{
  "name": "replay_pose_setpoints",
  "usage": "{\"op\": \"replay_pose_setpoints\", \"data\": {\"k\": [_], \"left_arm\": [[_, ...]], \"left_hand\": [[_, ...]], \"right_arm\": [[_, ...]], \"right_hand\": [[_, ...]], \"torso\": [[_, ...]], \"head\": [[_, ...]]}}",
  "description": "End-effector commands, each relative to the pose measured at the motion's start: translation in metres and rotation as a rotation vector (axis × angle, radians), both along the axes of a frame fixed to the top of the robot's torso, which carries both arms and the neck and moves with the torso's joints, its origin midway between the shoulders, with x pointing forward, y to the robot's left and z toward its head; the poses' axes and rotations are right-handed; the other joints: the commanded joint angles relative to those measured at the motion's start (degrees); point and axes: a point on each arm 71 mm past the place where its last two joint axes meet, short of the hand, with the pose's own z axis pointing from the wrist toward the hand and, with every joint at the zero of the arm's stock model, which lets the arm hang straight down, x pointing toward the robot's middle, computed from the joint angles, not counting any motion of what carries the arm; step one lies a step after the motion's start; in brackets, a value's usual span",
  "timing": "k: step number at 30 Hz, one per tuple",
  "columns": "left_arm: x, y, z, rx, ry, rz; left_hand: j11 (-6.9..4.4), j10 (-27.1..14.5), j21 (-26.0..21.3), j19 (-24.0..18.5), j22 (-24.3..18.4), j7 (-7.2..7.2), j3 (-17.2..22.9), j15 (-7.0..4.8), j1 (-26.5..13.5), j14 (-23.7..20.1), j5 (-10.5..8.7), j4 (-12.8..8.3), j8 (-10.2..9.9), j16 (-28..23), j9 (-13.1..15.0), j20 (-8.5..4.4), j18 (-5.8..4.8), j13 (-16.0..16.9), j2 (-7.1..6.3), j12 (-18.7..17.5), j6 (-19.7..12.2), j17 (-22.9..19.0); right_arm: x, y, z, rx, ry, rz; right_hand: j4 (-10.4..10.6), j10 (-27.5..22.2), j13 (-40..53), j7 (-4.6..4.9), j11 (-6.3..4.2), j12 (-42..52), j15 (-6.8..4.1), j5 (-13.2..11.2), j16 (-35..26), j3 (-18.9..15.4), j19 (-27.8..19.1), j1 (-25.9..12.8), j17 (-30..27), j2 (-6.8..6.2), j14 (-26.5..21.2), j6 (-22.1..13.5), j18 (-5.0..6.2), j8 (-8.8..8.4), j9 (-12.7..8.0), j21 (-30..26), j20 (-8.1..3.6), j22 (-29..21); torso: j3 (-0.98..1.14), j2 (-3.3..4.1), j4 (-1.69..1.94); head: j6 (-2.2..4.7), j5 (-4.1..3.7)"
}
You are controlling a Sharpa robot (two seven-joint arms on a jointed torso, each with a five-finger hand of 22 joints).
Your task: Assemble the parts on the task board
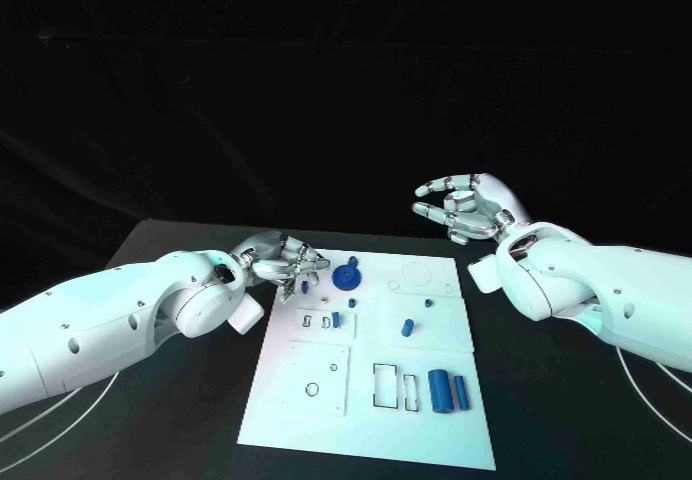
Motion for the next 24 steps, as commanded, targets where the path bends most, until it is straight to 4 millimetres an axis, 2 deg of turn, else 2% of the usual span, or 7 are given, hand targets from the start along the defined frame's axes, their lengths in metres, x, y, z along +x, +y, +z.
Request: {"op": "replay_pose_setpoints", "data": {"k": [1,7,11,15,18,22,24], "left_arm": [[-0.004,-0.007,-0.009,0.239,0.105,-0.11],[0.001,-0.016,-0.006,0.337,0.112,-0.143],[0.005,-0.02,-0.005,0.374,0.111,-0.154],[0.006,-0.024,-0.006,0.404,0.117,-0.166],[0.005,-0.027,-0.008,0.431,0.137,-0.187],[0.002,-0.029,-0.011,0.479,0.173,-0.218],[0.001,-0.03,-0.012,0.51,0.18,-0.217]], "left_hand": [[0.09,-2.89,1.87,0.47,2.25,0.35,0.79,0.3,0.24,4.11,0.23,0.39,1.13,3.38,0.87,0.31,-0.93,2.68,0.64,2.82,-1.53,8.1],[1.39,-10.24,3.69,-1.8,4.0,0.98,4.59,1.36,0.85,4.9,-0.14,0.3,6.67,6.1,4.59,1.57,-1.01,8.54,1.49,10.0,-6.56,12.46],[0.92,-11.13,8.5,-1.83,11.58,0.41,6.33,1.11,2.48,1.53,-0.26,-0.28,11.12,0.15,6.99,1.68,-2.01,11.16,1.73,14.94,-7.0,4.02],[0.19,-10.61,12.82,-0.44,17.84,-0.47,6.62,0.39,1.35,2.7,-0.28,0.7,14.81,1.22,8.92,1.13,-2.92,14.99,2.01,21.04,-7.56,4.69],[-0.13,-5.22,17.93,2.09,25.82,-0.66,5.07,0.09,-2.25,4.39,-0.3,0.63,17.21,3.91,10.25,0.82,-4.2,24.2,1.18,30.49,-9.65,8.12],[-0.52,5.6,18.94,1.87,26.74,-1.29,3.0,-0.09,-7.82,5.74,-0.24,0.78,22.64,7.27,13.14,0.72,-4.21,39.9,1.36,45.5,-11.11,13.66],[-0.97,7.89,18.92,1.73,26.6,-1.67,2.34,-0.3,-9.07,5.75,-0.18,0.4,24.23,7.3,13.99,0.59,-4.14,43.41,1.31,48.44,-10.57,13.7]], "right_arm": [[0.002,-0.007,-0.001,0.045,0.049,-0.003],[0.001,-0.021,0.0,0.039,0.063,-0.034],[0.0,-0.027,0.0,0.03,0.071,-0.046],[-0.001,-0.031,-0.001,0.021,0.075,-0.055],[-0.002,-0.034,-0.001,0.014,0.077,-0.063],[-0.002,-0.038,-0.002,0.007,0.081,-0.075],[-0.002,-0.04,-0.002,0.003,0.082,-0.079]], "right_hand": [[0.23,-0.09,-0.09,-0.02,-0.17,-0.27,-0.15,0.26,-0.41,0.16,-0.37,-0.03,1.9,0.63,2.92,0.34,0.95,0.38,0.01,-0.29,-0.08,-0.14],[0.23,-0.09,-0.09,-0.03,-0.17,-0.27,-0.16,0.29,-0.47,0.15,-0.52,-0.03,1.69,0.62,2.87,0.34,1.01,0.4,0.01,-0.51,-0.08,-0.35],[0.22,-0.09,-0.1,-0.03,-0.18,-0.27,-0.17,0.33,-0.53,0.13,-0.65,-0.03,1.49,0.56,2.83,0.3,1.06,0.41,-0.01,-0.72,-0.09,-0.56],[0.22,-0.09,-0.11,-0.03,-0.18,-0.27,-0.17,0.34,-0.53,0.12,-0.65,-0.03,1.49,0.56,2.83,0.3,1.06,0.41,-0.01,-0.72,-0.09,-0.55],[0.22,-0.05,-0.06,-0.03,-0.18,-0.24,-0.17,0.37,-0.55,0.11,-0.67,-0.03,1.45,0.53,2.81,0.26,1.07,0.4,-0.02,-0.76,-0.09,-0.59],[0.22,0.03,0.02,-0.03,-0.18,-0.18,-0.17,0.39,-0.59,0.1,-0.73,-0.03,1.33,0.52,2.79,0.24,1.09,0.41,-0.03,-0.86,-0.1,-0.68],[0.24,0.07,0.04,-0.04,-0.19,-0.15,-0.18,0.47,-0.61,0.08,-0.67,-0.06,1.28,0.5,2.78,0.2,1.07,0.41,-0.05,-0.81,-0.11,-0.61]], "torso": [[0.28,-0.29,-0.18],[0.62,-0.51,-0.48],[0.73,-0.62,-0.67],[0.78,-0.61,-0.61],[0.78,-0.66,-0.57],[0.7,-0.62,-0.52],[0.71,-0.59,-0.59]], "head": [[-0.36,0.25],[-0.8,0.55],[-1.04,0.69],[-1.27,0.72],[-1.41,0.68],[-1.52,0.71],[-1.52,0.79]]}}
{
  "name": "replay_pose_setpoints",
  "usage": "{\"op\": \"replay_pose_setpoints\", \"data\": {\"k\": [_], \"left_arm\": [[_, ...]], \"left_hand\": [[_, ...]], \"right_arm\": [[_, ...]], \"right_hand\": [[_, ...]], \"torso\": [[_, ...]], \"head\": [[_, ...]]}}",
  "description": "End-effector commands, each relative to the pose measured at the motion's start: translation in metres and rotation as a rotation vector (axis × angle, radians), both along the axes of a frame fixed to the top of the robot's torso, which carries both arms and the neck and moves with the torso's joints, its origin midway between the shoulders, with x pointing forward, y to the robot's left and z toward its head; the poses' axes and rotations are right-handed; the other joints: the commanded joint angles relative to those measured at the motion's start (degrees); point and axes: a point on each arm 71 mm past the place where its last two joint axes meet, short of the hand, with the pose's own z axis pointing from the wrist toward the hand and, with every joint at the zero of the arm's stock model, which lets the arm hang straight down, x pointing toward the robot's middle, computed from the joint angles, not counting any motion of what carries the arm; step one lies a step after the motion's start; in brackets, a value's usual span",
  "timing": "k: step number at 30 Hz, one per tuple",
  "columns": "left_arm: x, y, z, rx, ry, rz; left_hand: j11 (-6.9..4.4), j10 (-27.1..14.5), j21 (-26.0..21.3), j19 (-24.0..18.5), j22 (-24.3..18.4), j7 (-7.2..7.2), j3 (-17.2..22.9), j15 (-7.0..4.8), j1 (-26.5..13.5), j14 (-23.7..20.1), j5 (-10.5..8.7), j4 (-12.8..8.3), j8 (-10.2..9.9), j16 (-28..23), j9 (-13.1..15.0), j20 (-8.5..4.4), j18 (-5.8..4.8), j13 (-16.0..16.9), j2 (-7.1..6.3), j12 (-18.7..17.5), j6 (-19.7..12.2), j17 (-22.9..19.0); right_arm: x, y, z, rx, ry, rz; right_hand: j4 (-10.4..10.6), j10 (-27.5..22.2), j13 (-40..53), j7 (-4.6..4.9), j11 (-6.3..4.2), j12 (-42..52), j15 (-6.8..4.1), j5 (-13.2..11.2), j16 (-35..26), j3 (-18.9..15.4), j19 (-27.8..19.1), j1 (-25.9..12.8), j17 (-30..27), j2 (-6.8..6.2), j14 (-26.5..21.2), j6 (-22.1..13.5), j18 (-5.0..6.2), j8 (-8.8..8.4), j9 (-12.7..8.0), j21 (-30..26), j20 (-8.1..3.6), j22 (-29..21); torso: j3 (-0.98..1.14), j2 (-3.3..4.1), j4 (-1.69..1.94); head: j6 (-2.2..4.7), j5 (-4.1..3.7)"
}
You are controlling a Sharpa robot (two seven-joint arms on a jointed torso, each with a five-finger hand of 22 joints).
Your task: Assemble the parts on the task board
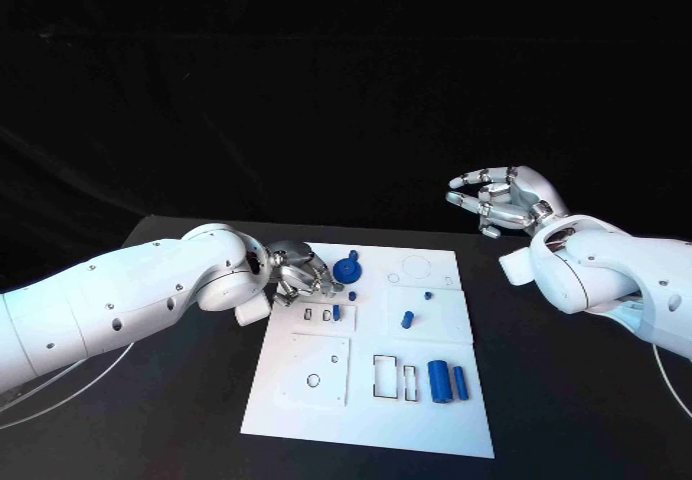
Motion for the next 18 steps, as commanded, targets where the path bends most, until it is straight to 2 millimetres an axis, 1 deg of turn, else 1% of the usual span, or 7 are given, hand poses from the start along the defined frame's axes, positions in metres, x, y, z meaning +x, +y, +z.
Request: {"op": "replay_pose_setpoints", "data": {"k": [1,2,3,4,5,7,18], "left_arm": [[-0.0036,-0.0011,-0.0042,0.108,0.046,-0.038],[-0.0035,-0.0014,-0.0044,0.121,0.048,-0.036],[-0.0032,-0.0015,-0.0044,0.128,0.049,-0.035],[-0.0027,-0.0017,-0.0044,0.137,0.049,-0.033],[-0.0019,-0.0019,-0.0041,0.15,0.047,-0.032],[-0.0001,-0.0024,-0.0034,0.177,0.041,-0.035],[0.0043,-0.0065,-0.0012,0.293,0.015,-0.07]], "left_hand": [[-0.56,4.88,0.12,-0.41,-0.28,-0.87,-1.27,-0.76,-2.65,5.55,0.45,-0.15,2.86,0.21,1.49,-0.33,-0.57,7.65,-0.12,6.07,1.4,13.39],[-0.56,4.88,0.12,-0.41,-0.28,-0.87,-1.27,-0.76,-2.65,5.55,0.45,-0.15,2.86,0.21,1.49,-0.33,-0.57,7.65,-0.12,6.07,1.4,13.39],[-2.04,6.84,0.15,-0.54,-0.35,-1.96,-2.38,-1.68,-4.47,5.53,-0.2,0.67,5.65,0.21,3.23,-0.95,-0.48,10.72,0.08,8.72,1.76,13.34],[-2.02,7.81,0.21,-0.55,-0.29,-2.4,-3.03,-1.9,-5.29,5.5,-0.18,0.39,6.66,0.16,3.86,-1.27,-0.51,12.5,-0.17,9.91,2.04,13.22],[-2.53,8.02,0.28,-0.56,-0.2,-3.02,-3.88,-2.43,-6.49,5.49,-0.12,0.16,8.29,0.15,5.06,-1.82,-0.54,13.05,0.14,10.45,1.77,13.19],[-2.91,8.14,0.42,-0.5,0.03,-3.4,-4.65,-2.79,-7.68,5.51,-0.08,0.3,9.26,0.2,5.89,-2.2,-0.6,13.4,0.69,10.78,1.32,13.25],[-2.95,6.89,0.6,-0.46,0.47,-3.45,-7.71,-2.97,-10.88,5.43,-0.16,0.37,9.3,0.09,6.52,-2.48,-0.7,11.92,0.5,10.02,-0.15,12.97]], "right_arm": [[0.0,-0.0004,-0.0011,-0.014,0.014,0.006],[0.0,-0.0009,-0.0013,-0.015,0.015,0.005],[0.0,-0.0011,-0.0014,-0.016,0.015,0.004],[0.0,-0.0014,-0.0016,-0.017,0.016,0.003],[0.0,-0.0017,-0.0018,-0.018,0.017,0.002],[0.0,-0.0022,-0.0022,-0.021,0.018,0.0],[0.0002,-0.0058,-0.0044,-0.03,0.024,-0.011]], "right_hand": [[0.24,0.07,0.09,-0.03,-0.19,-0.16,-0.18,0.48,-0.39,0.08,-0.26,-0.06,1.29,0.49,2.78,0.2,1.08,0.19,-0.03,-0.29,-0.1,0.02],[0.24,0.07,0.09,-0.03,-0.19,-0.16,-0.18,0.48,-0.39,0.08,-0.26,-0.06,1.29,0.49,2.78,0.2,1.08,0.19,-0.03,-0.29,-0.1,0.02],[0.24,0.07,0.09,-0.03,-0.19,-0.16,-0.18,0.48,-0.39,0.08,-0.26,-0.06,1.29,0.49,2.78,0.2,1.08,0.19,-0.03,-0.29,-0.1,0.02],[0.25,0.14,0.17,-0.03,-0.2,-0.1,-0.18,0.52,-0.39,0.07,-0.31,-0.07,1.33,0.49,2.79,0.19,1.1,0.19,-0.04,-0.37,-0.11,-0.06],[0.25,0.14,0.17,-0.03,-0.2,-0.1,-0.18,0.52,-0.39,0.07,-0.31,-0.07,1.33,0.49,2.79,0.19,1.1,0.19,-0.04,-0.37,-0.11,-0.06],[0.25,0.14,0.17,-0.03,-0.2,-0.1,-0.18,0.52,-0.39,0.07,-0.31,-0.07,1.33,0.49,2.79,0.19,1.1,0.19,-0.04,-0.37,-0.11,-0.06],[0.32,0.35,0.33,-0.05,-0.21,0.06,-0.2,0.76,-0.42,0.02,-0.3,-0.15,1.28,0.47,2.78,0.12,1.1,0.23,-0.07,-0.42,-0.13,-0.08]], "torso": [[-0.04,0.05,-0.02],[-0.06,0.06,-0.04],[-0.07,0.06,-0.02],[-0.05,0.06,-0.01],[-0.04,0.06,0.01],[-0.03,0.08,0.01],[-0.09,0.14,-0.11]], "head": [[-0.07,0.09],[-0.16,0.12],[-0.16,0.13],[-0.16,0.14],[-0.18,0.1],[-0.21,0.07],[-0.46,0.28]]}}
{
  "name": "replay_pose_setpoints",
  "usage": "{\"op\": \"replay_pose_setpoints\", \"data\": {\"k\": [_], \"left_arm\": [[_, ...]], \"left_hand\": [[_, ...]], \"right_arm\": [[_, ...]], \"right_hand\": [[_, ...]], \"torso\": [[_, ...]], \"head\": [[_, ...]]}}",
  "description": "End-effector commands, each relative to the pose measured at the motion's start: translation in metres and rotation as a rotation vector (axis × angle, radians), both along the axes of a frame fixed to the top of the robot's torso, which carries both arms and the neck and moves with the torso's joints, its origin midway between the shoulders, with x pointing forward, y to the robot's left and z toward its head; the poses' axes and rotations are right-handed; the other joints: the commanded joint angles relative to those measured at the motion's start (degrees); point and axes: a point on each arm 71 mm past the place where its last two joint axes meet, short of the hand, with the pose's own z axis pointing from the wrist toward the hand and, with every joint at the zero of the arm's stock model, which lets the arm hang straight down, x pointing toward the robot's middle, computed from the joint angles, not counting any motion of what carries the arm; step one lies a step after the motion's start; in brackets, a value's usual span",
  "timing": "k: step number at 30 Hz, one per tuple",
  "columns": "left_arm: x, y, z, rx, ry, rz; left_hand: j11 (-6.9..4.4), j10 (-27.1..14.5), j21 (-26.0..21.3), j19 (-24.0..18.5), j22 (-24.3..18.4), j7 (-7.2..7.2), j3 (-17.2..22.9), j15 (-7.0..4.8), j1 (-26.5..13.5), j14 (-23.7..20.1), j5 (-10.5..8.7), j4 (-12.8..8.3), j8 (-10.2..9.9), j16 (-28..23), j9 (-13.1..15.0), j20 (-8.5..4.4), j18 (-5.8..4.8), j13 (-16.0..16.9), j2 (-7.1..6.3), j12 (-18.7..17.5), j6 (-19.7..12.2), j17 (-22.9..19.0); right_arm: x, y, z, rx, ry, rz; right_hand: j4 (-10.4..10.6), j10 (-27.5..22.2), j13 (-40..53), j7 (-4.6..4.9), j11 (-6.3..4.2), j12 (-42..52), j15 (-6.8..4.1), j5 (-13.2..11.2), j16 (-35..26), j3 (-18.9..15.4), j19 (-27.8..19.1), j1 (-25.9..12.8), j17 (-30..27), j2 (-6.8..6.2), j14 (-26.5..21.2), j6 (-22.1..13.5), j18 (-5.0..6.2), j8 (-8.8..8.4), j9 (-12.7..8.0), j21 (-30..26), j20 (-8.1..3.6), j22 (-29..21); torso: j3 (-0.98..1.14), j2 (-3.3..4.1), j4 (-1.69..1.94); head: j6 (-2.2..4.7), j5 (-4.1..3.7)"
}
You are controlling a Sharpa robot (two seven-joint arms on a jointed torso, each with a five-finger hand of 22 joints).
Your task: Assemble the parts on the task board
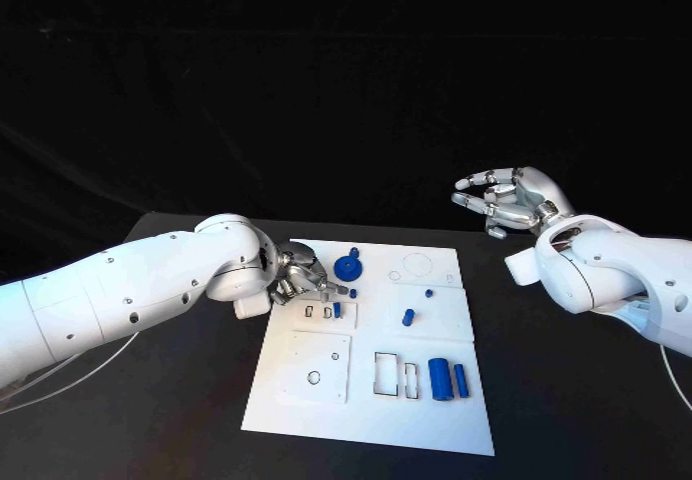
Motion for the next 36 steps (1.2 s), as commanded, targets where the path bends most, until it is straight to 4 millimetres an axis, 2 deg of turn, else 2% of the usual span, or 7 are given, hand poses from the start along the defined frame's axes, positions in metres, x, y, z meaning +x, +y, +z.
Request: {"op": "replay_pose_setpoints", "data": {"k": [1,8,11,13,18,30,36], "left_arm": [[0.0,0.0,-0.001,0.093,-0.003,-0.03],[0.003,-0.002,0.0,0.134,-0.022,-0.043],[0.004,-0.003,0.0,0.146,-0.022,-0.049],[0.004,-0.004,0.0,0.15,-0.021,-0.053],[0.004,-0.008,-0.001,0.156,-0.015,-0.065],[0.004,-0.014,-0.005,0.16,0.006,-0.08],[0.003,-0.017,-0.006,0.154,0.013,-0.083]], "left_hand": [[-0.04,-0.48,0.35,0.07,0.01,-0.02,-0.4,-0.43,-0.47,5.34,-0.17,-0.06,0.02,0.09,0.07,-0.32,-0.72,0.41,-0.05,-0.37,-0.35,12.98],[0.0,-1.17,0.33,0.04,0.02,0.02,-0.89,-0.41,-0.6,5.33,-0.16,-0.07,-0.09,0.07,0.11,-0.31,-0.72,-0.57,-0.16,-0.94,-0.63,12.93],[0.39,-2.03,0.33,-0.01,0.1,0.51,-1.81,-0.12,-0.62,5.33,-0.15,-0.1,-1.69,0.09,-0.59,-0.14,-0.75,-1.66,0.38,-1.6,-2.06,12.96],[0.48,-2.06,0.3,-0.04,0.05,0.63,-1.99,-0.04,-0.56,5.34,-0.14,-0.1,-2.02,0.1,-0.78,-0.08,-0.74,-1.66,0.47,-1.6,-2.21,12.98],[1.31,-2.32,0.37,-0.06,0.21,1.52,-3.22,0.67,-0.05,5.36,-0.13,-0.11,-4.98,0.17,-3.03,0.5,-0.77,-1.72,1.25,-1.61,-2.81,13.08],[2.12,-3.86,0.35,-0.22,0.18,2.41,-4.77,1.41,1.32,5.38,-0.1,-0.13,-8.08,0.27,-6.33,1.27,-0.73,-3.41,2.23,-2.71,-2.15,13.23],[2.31,-3.89,0.39,-0.23,0.28,2.61,-5.09,1.58,1.72,5.39,-0.1,-0.13,-8.75,0.29,-7.09,1.43,-0.74,-3.26,2.34,-2.68,-2.05,13.26]], "right_arm": [[0.0,0.0,-0.001,-0.014,0.004,0.008],[0.0,-0.001,-0.003,-0.017,0.007,0.004],[0.0,-0.001,-0.003,-0.018,0.007,0.002],[0.0,-0.002,-0.003,-0.018,0.007,0.001],[0.0,-0.002,-0.003,-0.018,0.006,-0.001],[0.001,-0.002,-0.004,-0.019,0.006,-0.002],[0.001,-0.002,-0.004,-0.019,0.005,-0.002]], "right_hand": [[0.32,0.35,0.11,-0.04,-0.21,0.05,-0.2,0.28,-0.19,0.02,-0.3,-0.15,1.28,0.47,2.77,0.12,1.1,0.23,-0.06,-0.26,-0.13,-0.08],[0.34,0.38,0.11,-0.05,-0.21,0.07,-0.21,0.39,-0.2,0.0,-0.3,-0.17,1.29,0.45,2.78,0.09,1.1,0.25,-0.08,-0.29,-0.14,-0.1],[0.36,0.38,0.08,-0.05,-0.22,0.05,-0.22,0.5,-0.21,-0.02,-0.34,-0.19,1.27,0.45,2.78,0.05,1.12,0.25,-0.1,-0.38,-0.14,-0.18],[0.36,0.38,0.08,-0.05,-0.22,0.05,-0.22,0.5,-0.21,-0.02,-0.34,-0.19,1.27,0.45,2.78,0.05,1.12,0.25,-0.1,-0.38,-0.14,-0.18],[0.36,0.38,0.08,-0.05,-0.22,0.05,-0.22,0.5,-0.21,-0.02,-0.34,-0.19,1.27,0.45,2.78,0.05,1.12,0.25,-0.1,-0.38,-0.14,-0.18],[0.38,0.34,-0.01,-0.05,-0.22,0.0,-0.23,0.7,-0.25,-0.03,-0.39,-0.2,1.19,0.43,2.76,-0.03,1.14,0.27,-0.13,-0.49,-0.16,-0.27],[0.38,0.34,-0.01,-0.05,-0.22,0.0,-0.23,0.7,-0.25,-0.03,-0.39,-0.2,1.19,0.43,2.76,-0.03,1.14,0.27,-0.13,-0.49,-0.16,-0.27]], "torso": [[0.0,0.04,0.02],[-0.01,0.02,0.11],[-0.05,0.02,0.1],[-0.06,-0.01,0.05],[-0.06,-0.06,-0.03],[-0.09,-0.01,0.03],[-0.13,0.0,0.01]], "head": [[-0.1,0.02],[-0.4,0.06],[-0.5,0.14],[-0.56,0.17],[-0.67,0.27],[-0.63,0.26],[-0.59,0.35]]}}
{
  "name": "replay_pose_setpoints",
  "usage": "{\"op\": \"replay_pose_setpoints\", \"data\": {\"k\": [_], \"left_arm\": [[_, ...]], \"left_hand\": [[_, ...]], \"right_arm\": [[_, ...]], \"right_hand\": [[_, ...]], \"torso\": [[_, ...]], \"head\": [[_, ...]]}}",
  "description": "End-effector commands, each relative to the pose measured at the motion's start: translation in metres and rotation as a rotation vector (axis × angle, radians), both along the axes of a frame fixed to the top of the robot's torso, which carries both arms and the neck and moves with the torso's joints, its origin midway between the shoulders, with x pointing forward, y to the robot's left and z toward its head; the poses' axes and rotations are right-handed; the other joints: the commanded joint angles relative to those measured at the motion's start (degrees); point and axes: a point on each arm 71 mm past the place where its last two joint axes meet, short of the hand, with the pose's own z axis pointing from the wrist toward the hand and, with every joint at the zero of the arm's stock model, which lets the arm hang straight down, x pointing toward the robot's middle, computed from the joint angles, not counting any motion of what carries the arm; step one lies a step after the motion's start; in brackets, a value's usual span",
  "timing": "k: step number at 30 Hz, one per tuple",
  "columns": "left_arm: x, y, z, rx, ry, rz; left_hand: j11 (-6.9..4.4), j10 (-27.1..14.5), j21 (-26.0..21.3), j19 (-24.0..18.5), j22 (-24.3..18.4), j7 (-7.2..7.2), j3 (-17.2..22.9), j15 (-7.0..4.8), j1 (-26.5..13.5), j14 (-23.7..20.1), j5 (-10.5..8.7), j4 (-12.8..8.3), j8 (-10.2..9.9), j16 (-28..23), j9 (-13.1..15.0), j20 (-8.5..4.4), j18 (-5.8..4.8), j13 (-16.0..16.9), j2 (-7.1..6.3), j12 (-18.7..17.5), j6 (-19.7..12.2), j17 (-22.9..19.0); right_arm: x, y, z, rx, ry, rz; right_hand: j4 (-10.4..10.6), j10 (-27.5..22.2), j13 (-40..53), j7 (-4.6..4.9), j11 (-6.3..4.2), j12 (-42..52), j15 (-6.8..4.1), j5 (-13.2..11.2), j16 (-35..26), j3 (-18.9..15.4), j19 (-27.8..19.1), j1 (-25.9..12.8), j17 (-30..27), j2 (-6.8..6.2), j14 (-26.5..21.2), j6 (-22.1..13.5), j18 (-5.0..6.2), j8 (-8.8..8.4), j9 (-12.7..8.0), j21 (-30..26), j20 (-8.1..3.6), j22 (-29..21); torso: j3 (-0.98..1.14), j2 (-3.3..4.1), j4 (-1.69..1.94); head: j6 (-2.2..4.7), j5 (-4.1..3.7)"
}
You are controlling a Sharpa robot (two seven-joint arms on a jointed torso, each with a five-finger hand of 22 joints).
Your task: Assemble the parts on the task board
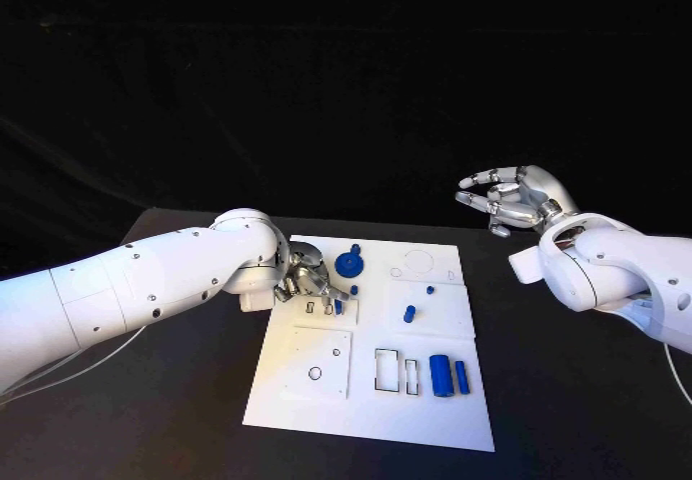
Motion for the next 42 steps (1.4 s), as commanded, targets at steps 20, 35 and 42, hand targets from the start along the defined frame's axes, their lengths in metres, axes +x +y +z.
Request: {"op": "replay_pose_setpoints", "data": {"k": [20,35,42], "left_arm": [[-0.0007,-0.0096,-0.0015,-0.006,0.024,-0.019],[-0.0009,-0.0119,-0.0028,-0.003,0.033,-0.027],[-0.0011,-0.0123,-0.003,-0.003,0.035,-0.029]], "left_hand": [[0.22,-0.99,0.44,-0.09,0.19,0.51,0.23,0.57,2.74,5.64,-0.08,-0.14,-0.86,0.22,-1.55,0.61,-0.73,-1.55,1.12,-1.0,1.14,13.06],[0.2,-1.26,0.49,-0.14,0.24,0.48,1.7,0.57,5.09,5.62,-0.08,-0.15,-1.16,0.19,-2.67,0.67,-0.72,-2.32,1.2,-1.4,2.06,12.95],[-0.02,-1.17,0.53,-0.16,0.28,0.23,3.42,0.4,7.15,5.61,-0.09,-0.44,-1.03,0.19,-3.2,0.67,-0.71,-2.53,1.36,-1.49,2.96,12.93]], "right_arm": [[0.0001,0.0016,-0.0019,-0.009,0.0,0.011],[0.0005,0.0021,-0.0032,-0.009,0.003,0.012],[0.0007,0.002,-0.0035,-0.01,0.003,0.011]], "right_hand": [[0.38,0.19,-0.03,-0.06,-0.02,0.04,-0.23,0.53,-0.26,-0.04,-0.4,-0.19,1.14,0.42,2.76,-0.07,1.15,0.29,-0.07,-0.25,-0.17,-0.08],[0.4,0.23,-0.01,-0.06,-0.03,0.06,-0.24,0.64,-0.29,-0.04,-0.47,-0.19,1.08,0.43,2.75,-0.07,1.18,0.33,-0.08,-0.39,-0.17,-0.2],[0.4,0.23,-0.01,-0.06,-0.03,0.06,-0.24,0.64,-0.29,-0.04,-0.47,-0.19,1.08,0.43,2.75,-0.07,1.18,0.33,-0.08,-0.39,-0.17,-0.2]], "torso": [[-0.07,0.2,-0.05],[-0.07,0.09,-0.01],[-0.07,0.06,-0.02]], "head": [[-0.13,0.03],[-0.51,-0.03],[-0.65,-0.09]]}}
